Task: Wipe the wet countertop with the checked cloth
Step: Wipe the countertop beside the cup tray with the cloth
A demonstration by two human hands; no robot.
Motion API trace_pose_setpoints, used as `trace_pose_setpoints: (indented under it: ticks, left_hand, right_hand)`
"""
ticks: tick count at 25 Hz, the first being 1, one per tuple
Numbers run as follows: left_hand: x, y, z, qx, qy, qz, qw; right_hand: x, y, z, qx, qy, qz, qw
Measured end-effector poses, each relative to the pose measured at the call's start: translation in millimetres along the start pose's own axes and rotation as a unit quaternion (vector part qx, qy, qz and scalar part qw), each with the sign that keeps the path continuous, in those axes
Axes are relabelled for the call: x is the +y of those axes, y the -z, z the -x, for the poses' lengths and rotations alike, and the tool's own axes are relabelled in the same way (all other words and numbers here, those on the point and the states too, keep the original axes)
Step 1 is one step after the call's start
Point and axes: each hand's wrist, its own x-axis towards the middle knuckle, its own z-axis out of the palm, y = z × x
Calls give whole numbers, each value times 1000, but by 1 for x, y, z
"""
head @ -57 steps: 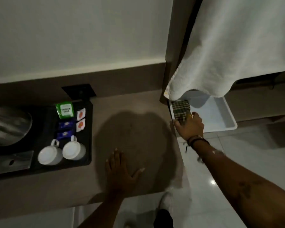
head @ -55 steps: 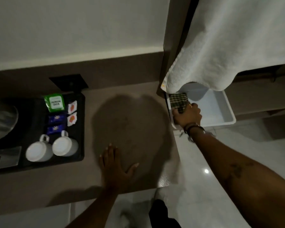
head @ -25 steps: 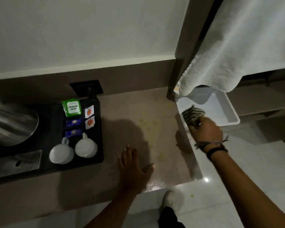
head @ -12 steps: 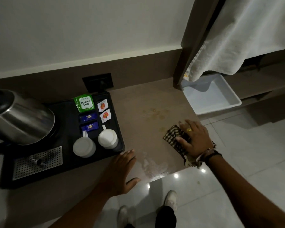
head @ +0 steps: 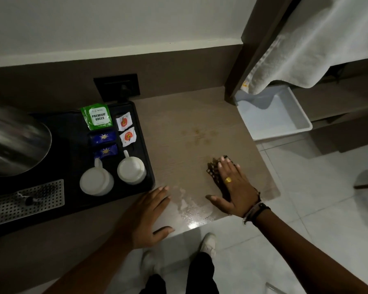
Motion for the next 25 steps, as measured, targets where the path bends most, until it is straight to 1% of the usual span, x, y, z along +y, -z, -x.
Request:
trace_pose_setpoints:
  ticks: [3,5,8,11,14,15,16,17,20,22,23,25]
  left_hand:
    - [-1,-1,0,-21,-11,-1,1000]
    - [-1,1,-2,-50,-26,-12,998]
    - [0,2,-4,-68,-34,-32,997]
    - [0,3,-3,-73,-34,-44,996]
    - [3,4,-5,-90,-37,-63,993]
    - [3,5,-6,-95,-38,-70,992]
    - [4,6,-6,-99,-40,-76,991]
    - [4,7,-6,-102,-44,-79,991]
    - [2,8,-6,-102,-61,-80,990]
    - [2,8,-6,-101,-61,-76,990]
    - [1,6,-5,-97,-57,-76,991]
    - [-2,1,-3,-91,-55,-81,991]
  right_hand:
    - [7,1,8,-36,8,41,998]
    - [9,-1,6,-32,22,47,998]
    - [10,0,0,-40,3,47,998]
    - [7,2,-7,-60,-62,41,995]
    - [3,6,-44,-26,-196,11,980]
    - [-3,7,-56,-24,-229,-5,973]
    - [-13,6,-64,-32,-234,-15,972]
    - [-28,2,-64,-38,-214,-14,976]
    - [-75,-15,-23,-70,-116,0,991]
    - [-71,-12,2,-90,-95,-15,991]
    - [-55,-7,2,-85,-104,-16,991]
    - [-16,5,-14,-28,-190,-11,981]
